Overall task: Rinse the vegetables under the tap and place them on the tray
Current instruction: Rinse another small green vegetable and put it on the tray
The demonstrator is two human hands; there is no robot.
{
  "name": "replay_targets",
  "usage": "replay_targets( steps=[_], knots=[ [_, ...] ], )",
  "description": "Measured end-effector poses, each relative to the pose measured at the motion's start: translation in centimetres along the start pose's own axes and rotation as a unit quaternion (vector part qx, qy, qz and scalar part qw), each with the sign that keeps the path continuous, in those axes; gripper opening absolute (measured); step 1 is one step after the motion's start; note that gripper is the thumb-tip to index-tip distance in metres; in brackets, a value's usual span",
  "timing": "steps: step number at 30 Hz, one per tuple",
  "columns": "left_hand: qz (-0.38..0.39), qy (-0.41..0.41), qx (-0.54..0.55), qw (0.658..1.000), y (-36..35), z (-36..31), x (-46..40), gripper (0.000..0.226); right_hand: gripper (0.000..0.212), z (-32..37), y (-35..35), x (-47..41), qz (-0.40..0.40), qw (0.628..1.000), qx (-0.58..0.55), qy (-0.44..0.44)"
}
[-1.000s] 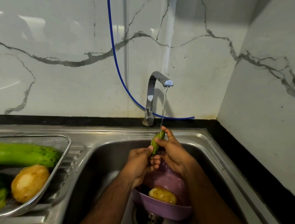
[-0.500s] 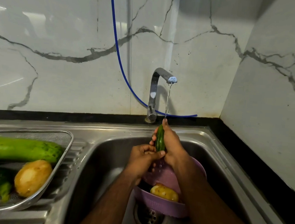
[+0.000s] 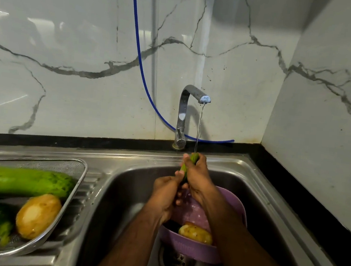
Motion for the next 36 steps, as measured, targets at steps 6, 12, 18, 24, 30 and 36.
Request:
replay_targets(
  steps=[6, 12, 18, 24, 30, 36],
  knots=[
    [0.001, 0.0, 0.019, 1.0, -0.5, 0.0, 0.1, 0.028, 0.027, 0.2, 0.8, 0.1, -0.032, 0.999, -0.021, -0.021],
    [-0.006, 0.083, 0.092, 0.992, 0.2, 1.6, -0.9, 0.051, 0.026, 0.3, -1.4, 1.3, 0.176, 0.963, -0.201, -0.045],
    [-0.02, 0.075, 0.084, 0.993, 0.4, 1.7, -1.0, 0.053, 0.012, 0.0, -1.7, 0.7, 0.106, 0.987, -0.119, -0.025],
    [0.031, 0.006, 0.018, 0.999, -0.7, 0.6, -0.7, 0.025, 0.039, 0.2, 2.0, -0.2, -0.036, 0.995, -0.092, -0.025],
    [0.015, 0.026, 0.02, 0.999, -0.1, 0.9, -0.6, 0.033, 0.029, -0.2, 0.8, 0.7, 0.09, 0.965, -0.229, -0.087],
    [0.041, 0.077, 0.056, 0.995, -0.8, 1.7, -0.6, 0.055, 0.023, 1.3, -0.5, 1.5, 0.154, 0.959, -0.235, -0.045]
  ],
)
Point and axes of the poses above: each hand's wrist, its own x-axis away from the middle knuckle, its own y-axis out of the back of the hand, z = x × y, the point moved 9 cm from there along -x, towards the middle knuckle, and after that the axes turned 1 degree about z, right-handed, at the moved point
